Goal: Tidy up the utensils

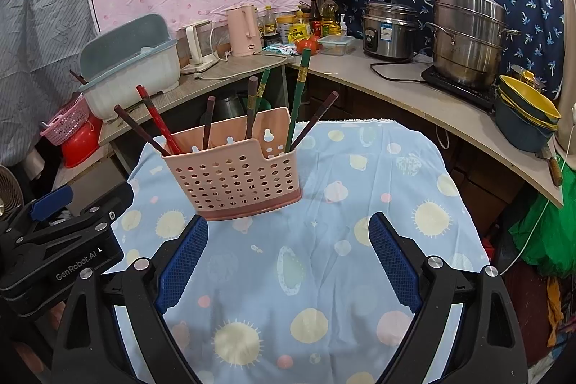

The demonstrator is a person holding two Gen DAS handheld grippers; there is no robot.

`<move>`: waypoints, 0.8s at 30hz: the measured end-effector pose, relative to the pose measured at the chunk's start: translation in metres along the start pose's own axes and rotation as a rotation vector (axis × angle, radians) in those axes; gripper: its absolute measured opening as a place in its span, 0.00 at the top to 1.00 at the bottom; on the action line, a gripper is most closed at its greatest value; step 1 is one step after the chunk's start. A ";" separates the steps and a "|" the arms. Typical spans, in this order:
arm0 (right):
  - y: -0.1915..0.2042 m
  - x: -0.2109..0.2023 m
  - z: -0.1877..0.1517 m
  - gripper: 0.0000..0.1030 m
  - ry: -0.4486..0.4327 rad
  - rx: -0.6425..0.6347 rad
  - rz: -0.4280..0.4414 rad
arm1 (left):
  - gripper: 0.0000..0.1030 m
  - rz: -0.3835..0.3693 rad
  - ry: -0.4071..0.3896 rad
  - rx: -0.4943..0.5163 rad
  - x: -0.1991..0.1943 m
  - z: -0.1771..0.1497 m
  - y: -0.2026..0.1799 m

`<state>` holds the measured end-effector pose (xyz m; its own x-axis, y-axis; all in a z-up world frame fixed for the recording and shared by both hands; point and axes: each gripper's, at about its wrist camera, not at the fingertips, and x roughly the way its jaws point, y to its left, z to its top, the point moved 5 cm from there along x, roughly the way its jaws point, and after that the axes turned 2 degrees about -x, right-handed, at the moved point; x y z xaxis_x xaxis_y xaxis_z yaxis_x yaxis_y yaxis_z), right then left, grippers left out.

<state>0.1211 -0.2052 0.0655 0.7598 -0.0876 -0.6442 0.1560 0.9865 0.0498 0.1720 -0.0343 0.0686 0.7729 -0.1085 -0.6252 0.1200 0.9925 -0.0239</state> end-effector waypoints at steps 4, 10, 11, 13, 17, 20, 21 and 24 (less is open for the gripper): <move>0.001 0.000 -0.001 0.16 0.001 0.001 0.001 | 0.14 0.005 0.001 0.002 0.000 -0.001 -0.001; 0.002 0.001 -0.002 0.16 0.007 -0.003 0.002 | 0.14 0.004 0.000 0.007 0.001 -0.002 -0.002; 0.002 0.001 -0.002 0.16 0.007 -0.003 0.003 | 0.14 0.003 0.001 0.009 0.001 -0.002 -0.002; 0.003 0.001 -0.002 0.16 0.007 -0.002 0.003 | 0.14 0.002 0.000 0.013 0.001 -0.003 -0.003; 0.003 0.002 -0.002 0.16 0.006 -0.002 0.002 | 0.14 0.001 0.002 0.016 0.001 -0.004 -0.005; 0.003 0.002 -0.002 0.16 0.007 -0.002 0.002 | 0.14 0.001 0.005 0.015 0.001 -0.004 -0.005; 0.003 0.002 -0.002 0.16 0.006 -0.002 0.003 | 0.14 0.002 0.005 0.015 0.001 -0.004 -0.005; 0.003 0.002 -0.002 0.16 0.007 -0.002 0.003 | 0.14 0.001 0.005 0.016 0.001 -0.004 -0.006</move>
<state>0.1215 -0.2021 0.0631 0.7560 -0.0839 -0.6492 0.1526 0.9870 0.0502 0.1699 -0.0398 0.0651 0.7701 -0.1070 -0.6289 0.1288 0.9916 -0.0110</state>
